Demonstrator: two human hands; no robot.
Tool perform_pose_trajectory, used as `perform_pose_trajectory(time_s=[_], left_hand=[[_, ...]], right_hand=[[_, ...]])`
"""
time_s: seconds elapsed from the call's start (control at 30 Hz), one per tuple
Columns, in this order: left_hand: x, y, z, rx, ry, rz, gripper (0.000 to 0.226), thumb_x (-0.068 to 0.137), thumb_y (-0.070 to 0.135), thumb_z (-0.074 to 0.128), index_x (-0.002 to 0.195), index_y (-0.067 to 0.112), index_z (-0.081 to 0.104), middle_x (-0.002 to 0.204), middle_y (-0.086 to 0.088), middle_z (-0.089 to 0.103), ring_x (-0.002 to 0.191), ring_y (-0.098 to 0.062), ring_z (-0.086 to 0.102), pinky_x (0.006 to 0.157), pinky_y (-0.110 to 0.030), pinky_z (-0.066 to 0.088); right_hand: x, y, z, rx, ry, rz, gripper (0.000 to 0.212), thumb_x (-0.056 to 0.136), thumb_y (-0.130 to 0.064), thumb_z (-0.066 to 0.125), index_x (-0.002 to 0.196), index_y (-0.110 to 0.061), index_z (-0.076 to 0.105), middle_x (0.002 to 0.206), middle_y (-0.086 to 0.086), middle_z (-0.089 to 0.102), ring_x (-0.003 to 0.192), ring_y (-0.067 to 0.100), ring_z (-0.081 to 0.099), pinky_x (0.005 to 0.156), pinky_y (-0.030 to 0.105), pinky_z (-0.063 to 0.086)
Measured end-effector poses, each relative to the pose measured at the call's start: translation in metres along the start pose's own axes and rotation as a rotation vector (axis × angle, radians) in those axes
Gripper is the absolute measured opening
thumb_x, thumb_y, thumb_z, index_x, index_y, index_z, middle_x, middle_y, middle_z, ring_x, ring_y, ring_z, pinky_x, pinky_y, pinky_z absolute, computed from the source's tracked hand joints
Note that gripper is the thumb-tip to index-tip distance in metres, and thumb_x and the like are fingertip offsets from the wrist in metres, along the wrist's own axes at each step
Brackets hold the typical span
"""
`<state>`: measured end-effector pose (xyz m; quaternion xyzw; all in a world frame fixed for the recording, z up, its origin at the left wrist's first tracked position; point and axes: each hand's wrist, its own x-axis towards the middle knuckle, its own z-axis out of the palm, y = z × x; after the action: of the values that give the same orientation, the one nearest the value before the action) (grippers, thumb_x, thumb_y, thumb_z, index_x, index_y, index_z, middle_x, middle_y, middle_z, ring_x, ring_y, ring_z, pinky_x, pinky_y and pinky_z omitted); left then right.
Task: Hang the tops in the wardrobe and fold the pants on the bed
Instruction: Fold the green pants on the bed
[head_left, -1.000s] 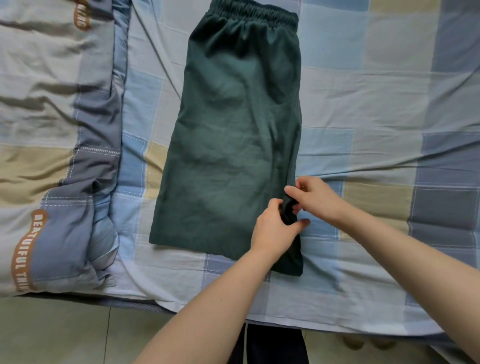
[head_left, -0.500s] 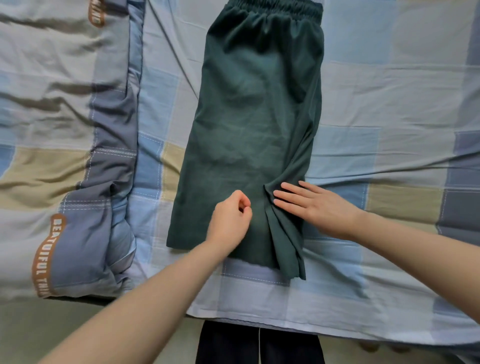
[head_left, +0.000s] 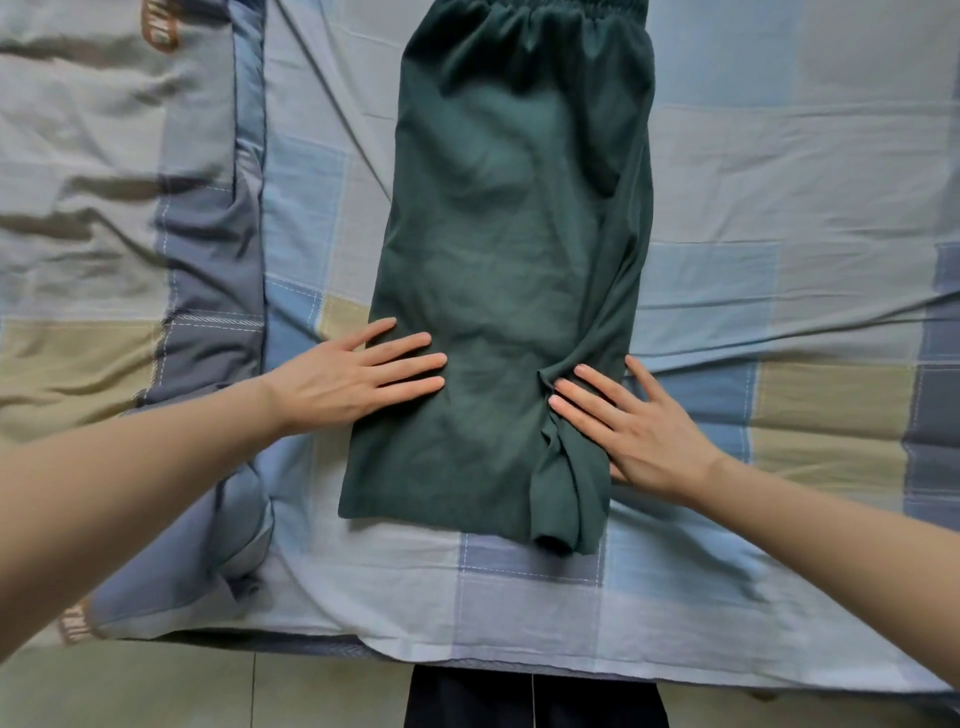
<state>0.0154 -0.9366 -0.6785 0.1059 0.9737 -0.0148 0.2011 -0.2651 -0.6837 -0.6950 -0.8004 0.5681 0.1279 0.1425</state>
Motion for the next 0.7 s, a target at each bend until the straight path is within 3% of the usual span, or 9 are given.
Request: perform_pose_trajectory(time_s=[0.1, 0.17, 0.23, 0.27, 0.33, 0.4, 0.5, 0.6, 0.7], left_hand=[[0.011, 0.007, 0.005, -0.168, 0.000, -0.076, 0.057, 0.095, 0.012, 0.039, 0.150, 0.025, 0.035, 0.157, 0.003, 0.029, 0.147, -0.023, 0.023, 0.121, -0.043, 0.014], [0.012, 0.010, 0.000, -0.541, -0.006, -0.184, 0.063, 0.087, 0.005, 0.054, 0.144, 0.030, 0.044, 0.154, 0.011, 0.033, 0.147, -0.006, 0.019, 0.122, -0.029, 0.004], [0.015, 0.006, -0.015, -1.188, 0.125, -0.408, 0.059, 0.079, -0.005, 0.055, 0.117, 0.039, 0.064, 0.130, 0.016, 0.059, 0.123, 0.013, 0.044, 0.109, -0.014, 0.029], [0.020, -0.002, -0.023, -1.504, 0.258, -0.585, 0.048, 0.083, -0.003, 0.056, 0.099, 0.040, 0.071, 0.108, 0.018, 0.069, 0.100, 0.012, 0.057, 0.090, -0.014, 0.045], [0.029, -0.020, -0.031, -1.834, 0.421, -1.005, 0.023, 0.090, 0.010, 0.063, 0.081, 0.028, 0.075, 0.078, 0.011, 0.072, 0.071, -0.001, 0.063, 0.064, -0.023, 0.051], [0.038, -0.030, -0.027, -1.916, 0.480, -1.245, 0.013, 0.090, 0.021, 0.067, 0.079, 0.016, 0.070, 0.074, 0.004, 0.070, 0.068, -0.010, 0.061, 0.065, -0.028, 0.048], [0.048, -0.027, -0.016, -1.785, 0.536, -1.365, 0.023, 0.090, 0.032, 0.066, 0.087, 0.009, 0.065, 0.080, -0.006, 0.057, 0.075, -0.015, 0.049, 0.072, -0.031, 0.036], [0.048, -0.018, -0.012, -1.774, 0.608, -1.406, 0.023, 0.090, 0.037, 0.064, 0.084, 0.014, 0.061, 0.080, -0.004, 0.047, 0.076, -0.015, 0.039, 0.068, -0.032, 0.029], [0.039, -0.005, -0.012, -1.970, 0.778, -1.506, 0.025, 0.090, 0.024, 0.064, 0.064, 0.021, 0.066, 0.074, 0.002, 0.059, 0.080, -0.016, 0.049, 0.072, -0.032, 0.035]], right_hand=[[0.006, 0.010, -0.015, 0.201, 0.037, -0.007, 0.052, 0.090, -0.036, 0.038, 0.134, -0.018, 0.056, 0.141, -0.001, 0.052, 0.134, 0.023, 0.045, 0.107, 0.061, 0.031], [0.011, 0.017, -0.029, 0.590, 0.069, 0.118, 0.045, 0.089, -0.031, 0.034, 0.114, -0.012, 0.067, 0.123, 0.003, 0.066, 0.118, 0.022, 0.058, 0.104, 0.050, 0.037], [0.019, 0.027, -0.038, 0.998, 0.192, 0.465, 0.046, 0.088, -0.043, 0.029, 0.073, -0.013, 0.061, 0.075, -0.005, 0.068, 0.072, 0.013, 0.058, 0.074, 0.030, 0.046], [0.024, 0.035, -0.041, 1.206, 0.245, 0.702, 0.049, 0.091, -0.051, 0.032, 0.066, -0.016, 0.056, 0.065, -0.015, 0.061, 0.063, 0.003, 0.054, 0.066, 0.024, 0.045], [0.037, 0.050, -0.040, 1.634, 0.322, 1.117, 0.049, 0.095, -0.056, 0.036, 0.078, -0.019, 0.061, 0.083, -0.016, 0.066, 0.081, 0.001, 0.062, 0.080, 0.027, 0.053], [0.045, 0.064, -0.036, 1.853, 0.338, 1.313, 0.050, 0.096, -0.059, 0.034, 0.108, -0.019, 0.061, 0.107, -0.005, 0.066, 0.097, 0.018, 0.065, 0.089, 0.045, 0.054], [0.049, 0.065, -0.035, 1.960, 0.346, 1.301, 0.053, 0.094, -0.061, 0.036, 0.130, -0.024, 0.050, 0.120, -0.003, 0.062, 0.104, 0.020, 0.064, 0.092, 0.047, 0.052], [0.038, 0.049, -0.035, 1.747, 0.343, 1.044, 0.045, 0.095, -0.031, 0.057, 0.135, -0.014, 0.048, 0.131, -0.003, 0.058, 0.115, 0.010, 0.058, 0.100, 0.032, 0.047], [0.027, 0.035, -0.039, 1.619, 0.398, 0.921, 0.039, 0.091, -0.004, 0.060, 0.129, -0.008, 0.049, 0.125, 0.000, 0.061, 0.107, 0.003, 0.060, 0.091, 0.013, 0.047]])
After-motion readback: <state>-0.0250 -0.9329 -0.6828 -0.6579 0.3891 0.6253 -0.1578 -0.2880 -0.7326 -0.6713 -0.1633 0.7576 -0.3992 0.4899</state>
